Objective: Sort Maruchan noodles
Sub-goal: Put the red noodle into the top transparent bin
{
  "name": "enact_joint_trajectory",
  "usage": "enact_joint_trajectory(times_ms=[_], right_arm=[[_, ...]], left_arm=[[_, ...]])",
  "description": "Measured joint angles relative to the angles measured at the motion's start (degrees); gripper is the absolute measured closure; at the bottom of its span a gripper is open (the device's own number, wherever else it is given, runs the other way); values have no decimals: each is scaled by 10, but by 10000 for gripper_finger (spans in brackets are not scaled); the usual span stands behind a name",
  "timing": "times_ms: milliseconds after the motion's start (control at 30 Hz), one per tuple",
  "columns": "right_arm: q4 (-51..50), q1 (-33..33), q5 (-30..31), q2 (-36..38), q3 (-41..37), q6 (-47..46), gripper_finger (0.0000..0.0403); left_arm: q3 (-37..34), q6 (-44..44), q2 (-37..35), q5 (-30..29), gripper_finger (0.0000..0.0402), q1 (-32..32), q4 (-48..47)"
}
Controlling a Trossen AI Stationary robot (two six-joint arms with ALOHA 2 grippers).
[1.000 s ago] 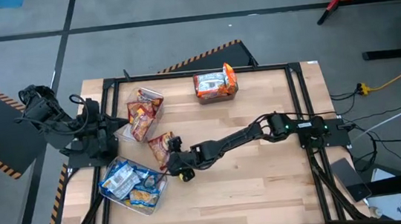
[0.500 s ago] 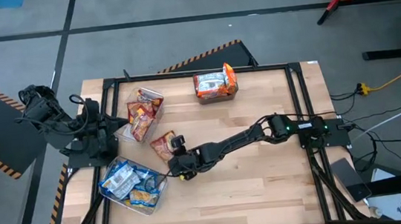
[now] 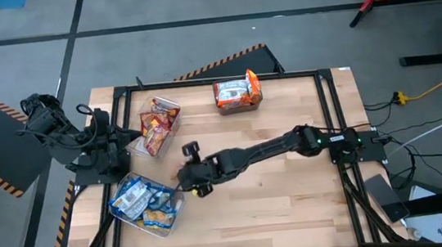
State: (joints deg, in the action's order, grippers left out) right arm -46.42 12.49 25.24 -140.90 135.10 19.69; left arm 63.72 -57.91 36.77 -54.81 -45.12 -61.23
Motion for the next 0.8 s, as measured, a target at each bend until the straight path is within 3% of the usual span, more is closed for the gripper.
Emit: enact_joint_trajectory(times_ms=[200,533,800], right_arm=[[9,-27,46,33,-1,2,402],[209,-69,56,33,-3,62,403],[410,-113,-65,-9,-2,123,403]], left_arm=[[0,0,0,0,401,0,0],[0,0,0,-1,401,0,0],[0,0,0,-11,401,0,0]])
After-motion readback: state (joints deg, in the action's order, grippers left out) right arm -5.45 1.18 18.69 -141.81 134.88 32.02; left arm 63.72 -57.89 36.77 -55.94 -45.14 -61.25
